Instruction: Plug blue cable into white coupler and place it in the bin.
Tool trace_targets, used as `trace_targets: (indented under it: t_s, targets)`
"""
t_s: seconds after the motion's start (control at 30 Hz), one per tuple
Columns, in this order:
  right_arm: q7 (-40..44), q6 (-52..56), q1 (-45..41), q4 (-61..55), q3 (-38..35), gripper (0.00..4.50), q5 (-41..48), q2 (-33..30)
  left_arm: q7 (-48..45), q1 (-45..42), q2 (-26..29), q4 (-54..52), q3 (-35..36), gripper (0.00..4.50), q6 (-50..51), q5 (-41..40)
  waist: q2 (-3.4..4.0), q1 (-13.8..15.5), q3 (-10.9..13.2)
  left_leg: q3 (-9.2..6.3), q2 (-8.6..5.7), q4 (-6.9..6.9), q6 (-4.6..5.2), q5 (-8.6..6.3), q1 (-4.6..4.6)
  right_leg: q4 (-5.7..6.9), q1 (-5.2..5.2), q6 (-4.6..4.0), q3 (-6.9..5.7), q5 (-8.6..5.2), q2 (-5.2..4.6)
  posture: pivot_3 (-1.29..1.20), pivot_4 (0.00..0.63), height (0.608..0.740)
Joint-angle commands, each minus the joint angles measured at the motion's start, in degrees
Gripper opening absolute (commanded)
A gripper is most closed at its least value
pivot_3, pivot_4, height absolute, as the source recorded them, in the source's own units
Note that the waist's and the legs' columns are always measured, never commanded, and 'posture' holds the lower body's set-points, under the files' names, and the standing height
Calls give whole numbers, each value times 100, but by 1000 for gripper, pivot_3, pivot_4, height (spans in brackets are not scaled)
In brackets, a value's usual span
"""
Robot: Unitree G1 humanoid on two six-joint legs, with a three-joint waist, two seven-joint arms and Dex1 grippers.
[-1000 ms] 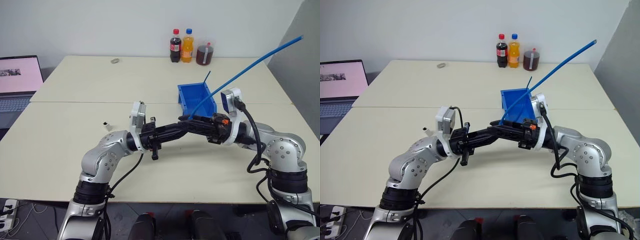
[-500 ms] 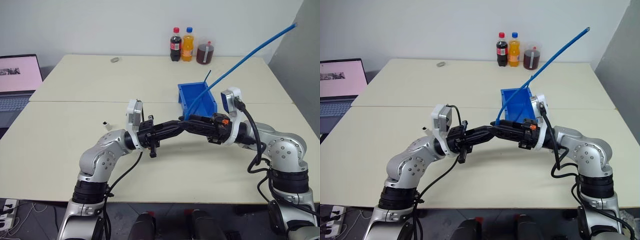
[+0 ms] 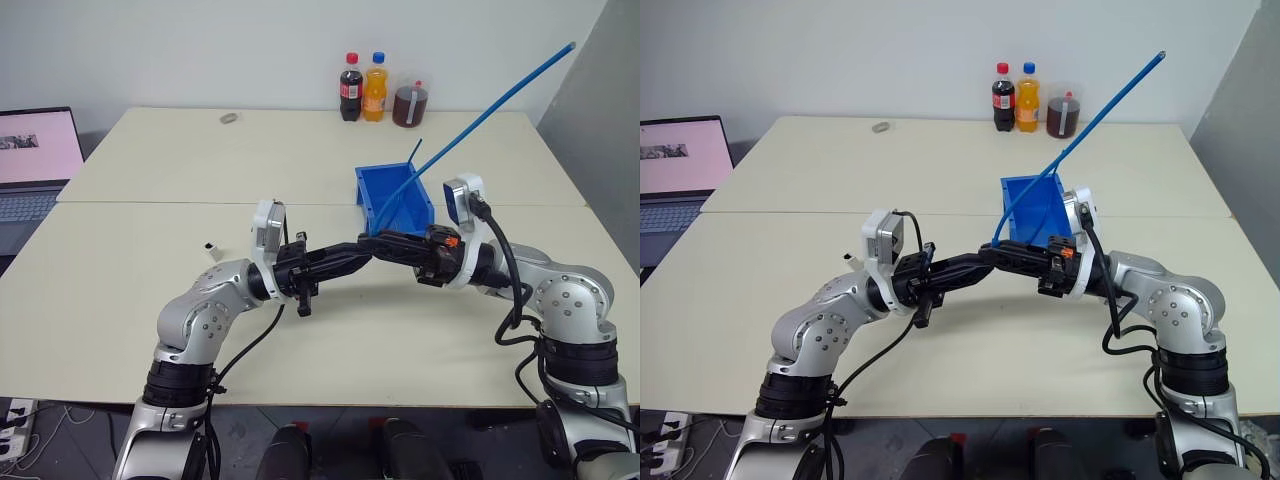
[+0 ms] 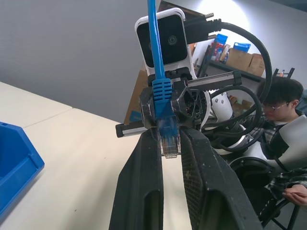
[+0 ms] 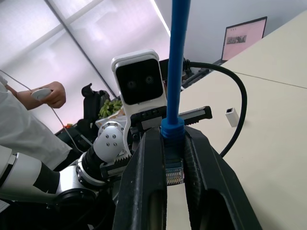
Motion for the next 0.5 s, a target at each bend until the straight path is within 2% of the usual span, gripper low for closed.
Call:
trace_targets:
  t_s: [0.03, 0.2, 0.27, 0.3, 0.47, 0.5]
  targets:
    - [33, -63, -75, -137, -128, 185, 189, -61, 176, -139, 72, 37, 49, 251, 5, 97, 0, 0, 0, 0, 0, 0, 0, 0, 0, 0, 0, 0, 0, 0, 0, 0, 150, 740]
    - [-9, -44, -83, -133, -131, 184, 210, -85, 324, -223, 313, 81, -148, 251, 492, 168, -2, -1, 1, -1, 0, 0, 0, 0, 0, 0, 0, 0, 0, 0, 1, 0, 150, 740]
    - [-16, -30, -61, -159, -128, 184, 230, -100, 303, -262, 281, 113, -137, 952, 411, 165, -3, -1, 2, 0, 0, 0, 0, 0, 1, 1, 0, 1, 1, 0, 1, 0, 150, 740]
    - [-22, -26, -52, -171, -125, 184, 235, -104, 197, -272, 285, 123, -150, 1002, 339, 176, -3, 0, 2, 0, 0, 0, 0, 0, 0, 0, 0, 0, 1, 0, 1, 0, 150, 740]
    - [-41, -33, -56, -180, -100, 183, 227, -102, 245, -220, 184, 215, -135, 1916, -109, 444, -4, 1, 4, 0, 0, 0, 0, 0, 0, 0, -1, 0, 1, 0, 1, 0, 150, 740]
    - [-44, -37, -69, -178, -98, 183, 226, -102, 190, -205, 194, 221, -128, 1945, -137, 446, -5, 1, 4, 1, 0, 0, 0, 0, 0, 1, -1, 0, 1, 0, 1, 0, 150, 740]
